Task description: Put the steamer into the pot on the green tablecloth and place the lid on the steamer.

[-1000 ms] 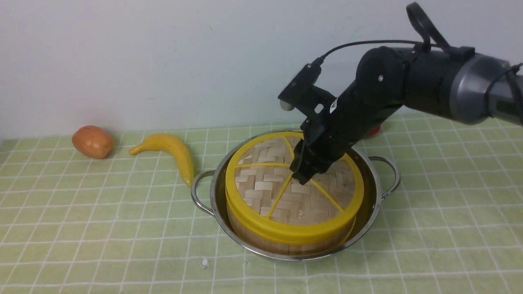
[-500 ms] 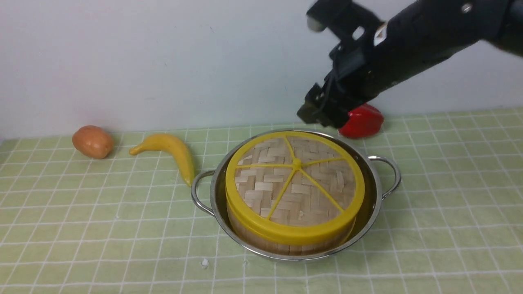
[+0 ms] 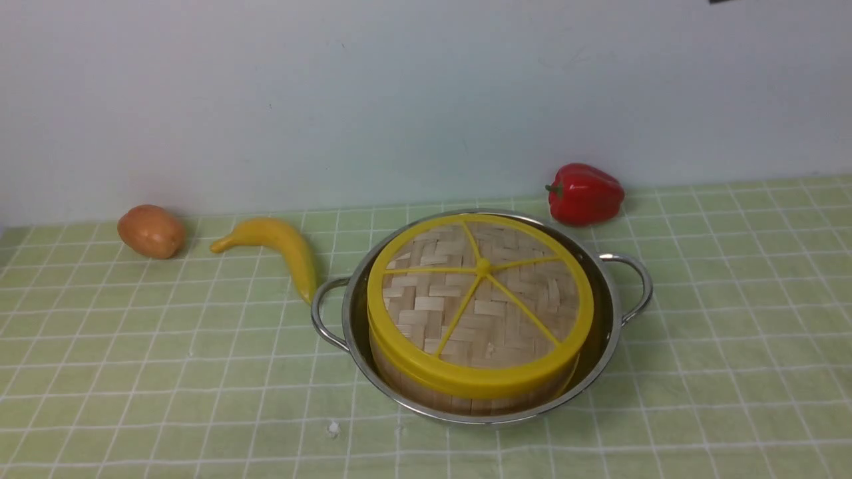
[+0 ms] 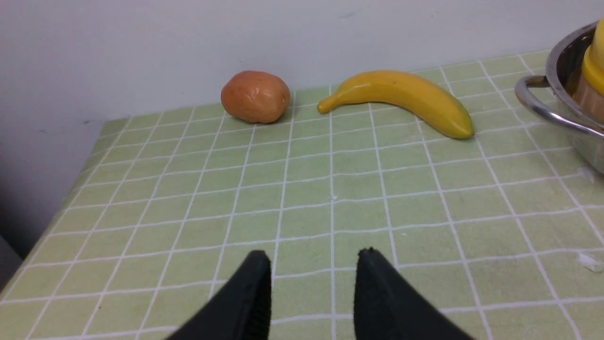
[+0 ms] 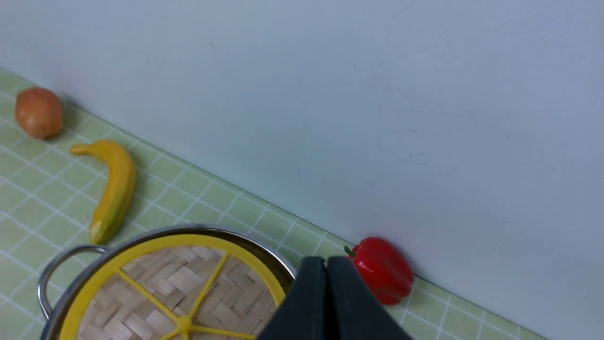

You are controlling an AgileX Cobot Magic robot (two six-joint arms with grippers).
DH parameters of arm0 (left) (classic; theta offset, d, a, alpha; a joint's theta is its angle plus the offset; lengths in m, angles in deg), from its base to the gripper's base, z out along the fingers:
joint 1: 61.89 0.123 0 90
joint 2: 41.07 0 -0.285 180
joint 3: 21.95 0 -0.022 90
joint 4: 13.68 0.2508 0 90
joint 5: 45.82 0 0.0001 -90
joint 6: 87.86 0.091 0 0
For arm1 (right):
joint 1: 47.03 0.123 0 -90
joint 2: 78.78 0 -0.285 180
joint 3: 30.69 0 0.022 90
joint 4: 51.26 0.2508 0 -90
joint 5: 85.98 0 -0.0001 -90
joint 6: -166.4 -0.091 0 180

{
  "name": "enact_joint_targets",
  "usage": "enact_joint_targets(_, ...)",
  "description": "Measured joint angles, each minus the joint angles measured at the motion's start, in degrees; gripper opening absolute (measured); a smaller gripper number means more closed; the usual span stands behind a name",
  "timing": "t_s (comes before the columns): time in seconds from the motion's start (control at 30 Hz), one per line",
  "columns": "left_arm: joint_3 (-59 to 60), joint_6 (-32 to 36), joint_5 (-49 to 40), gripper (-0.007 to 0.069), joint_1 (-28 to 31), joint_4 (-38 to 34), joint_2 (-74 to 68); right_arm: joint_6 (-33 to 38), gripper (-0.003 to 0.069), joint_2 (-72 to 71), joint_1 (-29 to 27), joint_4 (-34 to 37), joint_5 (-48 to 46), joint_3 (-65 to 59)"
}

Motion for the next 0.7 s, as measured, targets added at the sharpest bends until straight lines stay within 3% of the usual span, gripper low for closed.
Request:
enact_joint_targets(0.4, 0.0, 0.0, 0.0, 0.0243, 0.0, 0.0, 0.0, -2.1, -0.0003, -1.3, 0.0, 0.2, -3.0, -1.6)
enact_joint_targets(0.53, 0.0, 0.0, 0.0, 0.0243, 0.0, 0.0, 0.0, -3.9, 0.0001, -9.0, -1.1, -2.0, -6.8, -13.0)
enact_joint_targets(0.57, 0.0, 0.0, 0.0, 0.0243, 0.0, 0.0, 0.0, -6.1, 0.0003, -16.0, -2.3, -2.3, -6.6, -21.6)
enact_joint_targets(0.63, 0.0, 0.0, 0.0, 0.0243, 0.0, 0.0, 0.0, -8.0, 0.0004, -20.6, -3.1, -2.7, -5.7, -26.8)
enact_joint_targets(0.7, 0.0, 0.0, 0.0, 0.0243, 0.0, 0.0, 0.0, -13.9, 0.0008, -35.8, -5.4, -4.0, 0.2, -42.3)
